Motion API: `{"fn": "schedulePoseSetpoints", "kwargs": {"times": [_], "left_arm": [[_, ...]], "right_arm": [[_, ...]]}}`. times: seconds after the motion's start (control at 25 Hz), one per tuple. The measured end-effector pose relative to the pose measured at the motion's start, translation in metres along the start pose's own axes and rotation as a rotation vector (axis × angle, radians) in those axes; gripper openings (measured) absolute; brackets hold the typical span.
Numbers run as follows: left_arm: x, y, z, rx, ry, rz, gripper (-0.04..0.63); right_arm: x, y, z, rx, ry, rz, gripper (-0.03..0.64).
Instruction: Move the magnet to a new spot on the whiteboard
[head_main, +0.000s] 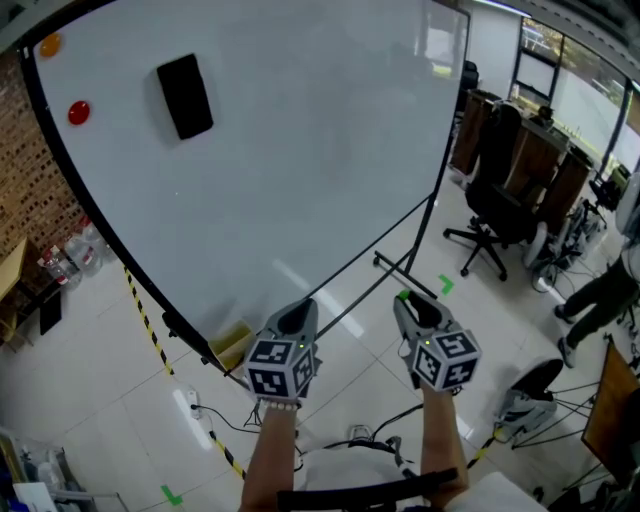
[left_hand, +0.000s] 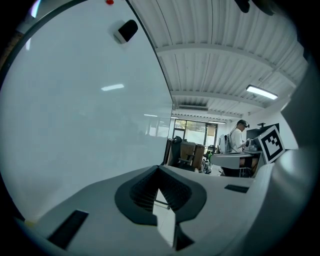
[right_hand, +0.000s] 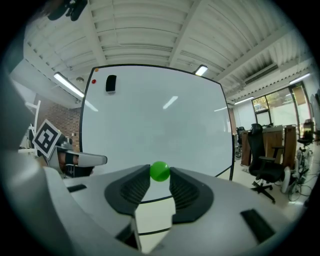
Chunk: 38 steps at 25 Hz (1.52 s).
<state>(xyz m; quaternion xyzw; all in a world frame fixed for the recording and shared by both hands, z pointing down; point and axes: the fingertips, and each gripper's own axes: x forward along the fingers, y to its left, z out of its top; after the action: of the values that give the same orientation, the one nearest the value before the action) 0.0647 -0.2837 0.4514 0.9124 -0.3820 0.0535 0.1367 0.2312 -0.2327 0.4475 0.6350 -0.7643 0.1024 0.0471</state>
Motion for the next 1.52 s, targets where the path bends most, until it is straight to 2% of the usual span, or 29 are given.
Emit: {"fn": "schedulePoseSetpoints", "kwargs": {"times": [0.24, 0.64, 0.96, 1.2, 1.52], "left_arm": [[-0.001, 0.000, 0.002, -0.011, -0.006, -0.006, -0.003], [-0.006, 0.013, 0.008, -0.046, -0.024, 0.052, -0.003], [-0.015, 0.021, 0.012, -0.043, -0.033, 0.085, -0.003], [-0.024, 0.031, 0.016, -0.046, -0.038, 0.112, -0.003], [-0.042, 0.051, 0.020, -0.059, -0.058, 0.168, -0.002]], "right_arm": [[0.005, 0.001, 0.001, 0.004, 0.001, 0.012, 0.133], [0.012, 0.002, 0.003, 0.001, 0.001, 0.039, 0.133], [0.020, 0.008, 0.014, -0.024, -0.011, 0.059, 0.133], [0.039, 0.018, 0.052, -0.075, -0.067, 0.090, 0.133], [0.074, 0.055, 0.136, -0.190, -0.177, 0.170, 0.133]]}}
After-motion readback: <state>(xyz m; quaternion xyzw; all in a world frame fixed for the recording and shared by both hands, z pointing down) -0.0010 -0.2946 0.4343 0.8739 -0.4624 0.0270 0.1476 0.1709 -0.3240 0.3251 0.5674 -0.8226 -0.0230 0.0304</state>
